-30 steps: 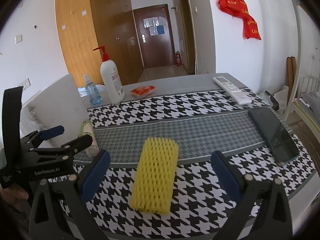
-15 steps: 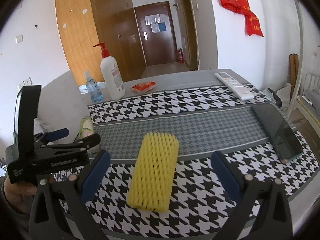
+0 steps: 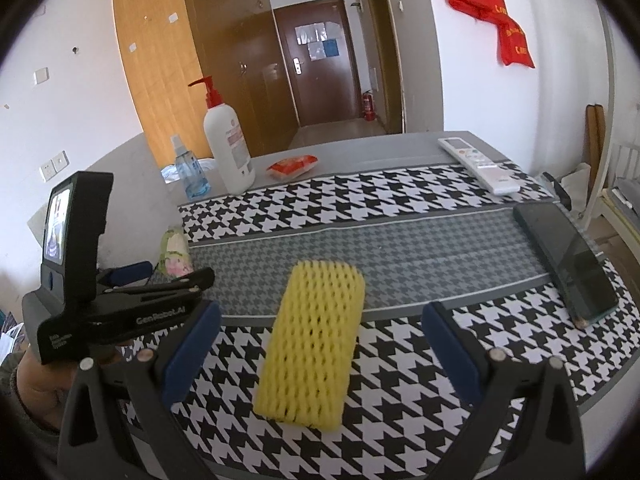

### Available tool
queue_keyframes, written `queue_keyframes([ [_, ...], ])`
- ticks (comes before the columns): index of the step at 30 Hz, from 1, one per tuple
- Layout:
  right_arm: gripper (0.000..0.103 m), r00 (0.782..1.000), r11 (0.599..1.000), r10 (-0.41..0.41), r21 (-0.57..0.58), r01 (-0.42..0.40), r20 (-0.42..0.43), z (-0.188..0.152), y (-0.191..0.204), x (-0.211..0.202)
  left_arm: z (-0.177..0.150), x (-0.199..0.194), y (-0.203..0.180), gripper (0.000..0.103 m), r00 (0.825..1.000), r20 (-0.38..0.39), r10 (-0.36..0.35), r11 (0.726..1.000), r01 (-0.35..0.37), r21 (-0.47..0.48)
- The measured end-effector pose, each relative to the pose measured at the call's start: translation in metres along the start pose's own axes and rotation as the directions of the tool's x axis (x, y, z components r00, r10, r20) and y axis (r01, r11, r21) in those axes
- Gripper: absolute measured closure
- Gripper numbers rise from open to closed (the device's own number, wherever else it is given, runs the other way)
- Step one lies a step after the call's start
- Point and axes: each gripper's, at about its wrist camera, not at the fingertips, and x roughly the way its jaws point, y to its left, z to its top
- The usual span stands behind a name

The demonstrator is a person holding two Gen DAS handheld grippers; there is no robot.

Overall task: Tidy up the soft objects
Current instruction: 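Close left gripper on the green swab packet while right gripper closes on the yellow net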

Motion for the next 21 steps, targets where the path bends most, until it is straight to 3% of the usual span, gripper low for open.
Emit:
queue_keyframes([
  [4,0.001,1.0,1.0,0.007,0.001,-0.007,-0.004,-0.001,0.0,0.001,-0.003,0.006,-0.008,0.023,1.0,-0.025,0.009,0.999,-0.008,0.036],
  [11,0.001,1.0,1.0,0.013,-0.001,-0.013,-0.012,-0.002,0.001,0.004,0.0,0.012,0.007,0.025,0.999,-0.041,0.027,0.999,-0.028,-0.038],
  [14,0.001,1.0,1.0,0.015,0.001,-0.015,-0.016,-0.003,0.001,0.005,0.003,0.013,0.01,0.037,0.999,-0.036,0.008,0.999,-0.01,-0.041],
  [17,0.001,1.0,1.0,0.012,0.006,-0.012,-0.022,-0.004,0.0,0.006,0.005,0.016,0.014,0.043,1.0,-0.029,-0.008,0.999,0.007,-0.051],
  [18,0.001,1.0,1.0,0.013,0.008,-0.013,-0.025,-0.004,0.0,0.007,0.006,0.015,0.015,0.052,1.0,-0.022,-0.02,0.998,0.019,-0.053],
  [21,0.001,0.999,1.0,0.01,0.009,-0.01,-0.031,-0.006,0.001,0.008,0.008,0.017,0.017,0.054,0.999,-0.017,-0.048,0.998,0.047,-0.052],
])
